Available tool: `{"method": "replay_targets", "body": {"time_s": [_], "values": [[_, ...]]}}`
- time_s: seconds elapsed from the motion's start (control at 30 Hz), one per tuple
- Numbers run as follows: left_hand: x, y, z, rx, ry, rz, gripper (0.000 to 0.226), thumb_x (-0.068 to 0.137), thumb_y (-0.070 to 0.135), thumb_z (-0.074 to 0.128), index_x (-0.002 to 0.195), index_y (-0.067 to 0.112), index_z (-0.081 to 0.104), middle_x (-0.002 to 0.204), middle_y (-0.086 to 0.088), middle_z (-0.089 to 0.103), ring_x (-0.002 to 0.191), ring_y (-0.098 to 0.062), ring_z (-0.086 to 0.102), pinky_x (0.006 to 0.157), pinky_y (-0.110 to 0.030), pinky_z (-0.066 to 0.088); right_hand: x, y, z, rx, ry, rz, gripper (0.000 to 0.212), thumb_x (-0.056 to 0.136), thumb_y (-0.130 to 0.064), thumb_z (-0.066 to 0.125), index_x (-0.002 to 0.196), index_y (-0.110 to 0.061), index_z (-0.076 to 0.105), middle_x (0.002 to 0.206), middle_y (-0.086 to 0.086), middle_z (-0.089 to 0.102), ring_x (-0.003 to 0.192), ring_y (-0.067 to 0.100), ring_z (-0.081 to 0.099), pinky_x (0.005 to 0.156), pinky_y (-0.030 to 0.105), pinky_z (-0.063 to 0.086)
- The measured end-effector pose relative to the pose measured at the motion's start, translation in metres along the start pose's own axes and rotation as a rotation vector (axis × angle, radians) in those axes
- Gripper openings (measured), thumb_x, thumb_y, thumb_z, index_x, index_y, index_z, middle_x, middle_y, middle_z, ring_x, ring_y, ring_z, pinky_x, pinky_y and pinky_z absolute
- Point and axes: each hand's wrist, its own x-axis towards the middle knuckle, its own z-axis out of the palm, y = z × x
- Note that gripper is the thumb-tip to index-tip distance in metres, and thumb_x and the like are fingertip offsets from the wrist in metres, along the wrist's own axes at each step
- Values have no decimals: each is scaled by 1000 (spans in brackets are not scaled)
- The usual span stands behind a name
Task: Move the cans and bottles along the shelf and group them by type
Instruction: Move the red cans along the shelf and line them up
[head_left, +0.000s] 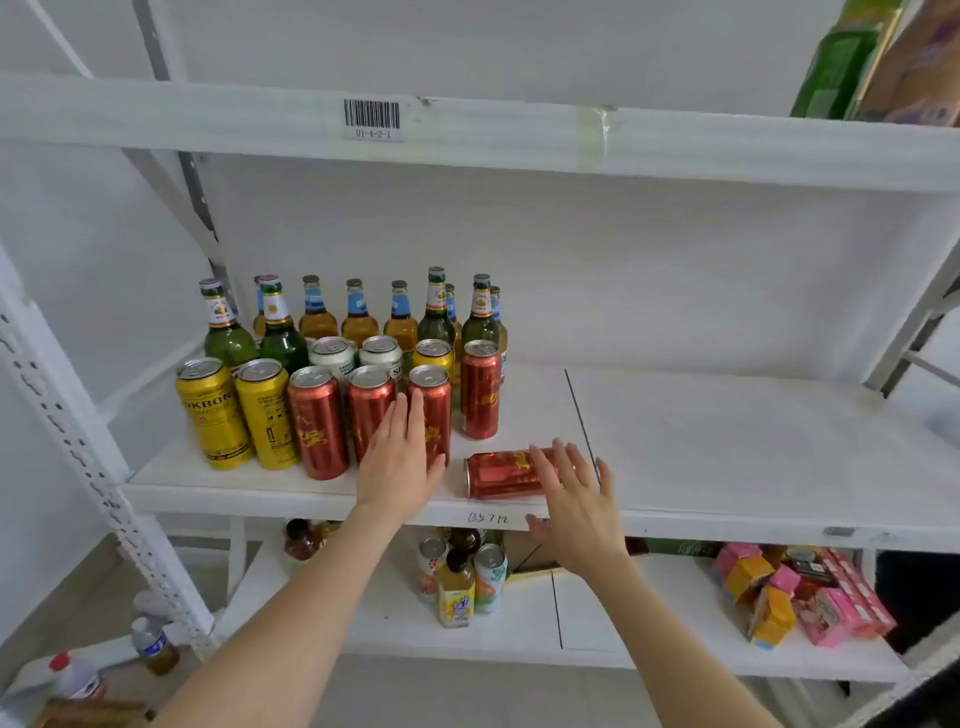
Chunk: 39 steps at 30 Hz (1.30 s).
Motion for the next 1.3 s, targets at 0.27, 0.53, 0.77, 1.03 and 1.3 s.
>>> {"method": "replay_targets", "body": {"time_s": [0.27,0.53,0.77,1.03,1.3], "values": [[30,7,41,-304,49,-270,105,90,40,66,154,4,-8,154,-20,32,136,-34,41,105,-46,41,50,22,45,10,59,-155,86,88,-61,52,155,-26,13,162,9,19,150,27,16,118,50,11],[52,-1,73,-537,123,-415,97,85,35,73,154,8,10,147,-17,44,132,-38,46,107,-49,37,78,34,66,95,57,-251,83,85,-70,50,152,-27,24,156,2,33,144,24,28,117,48,13],[64,1,80,-633,201,-505,76,78,30,82,134,6,36,128,-18,59,118,-40,57,98,-47,46,87,37,67,79,86,-274,73,77,-69,59,136,-28,45,130,-5,57,118,23,52,102,49,31],[60,-1,77,-676,210,-505,74,72,34,86,126,11,40,122,-12,64,113,-35,61,95,-41,47,83,48,55,377,66,-137,71,76,-62,67,136,-30,46,126,-8,57,114,19,51,95,43,34],[48,3,58,-725,162,-492,72,73,38,85,128,19,42,111,7,63,112,-26,62,90,-30,42,75,46,38,1059,-30,89,63,74,-43,81,127,-24,52,109,-5,64,93,10,62,76,21,51]]}}
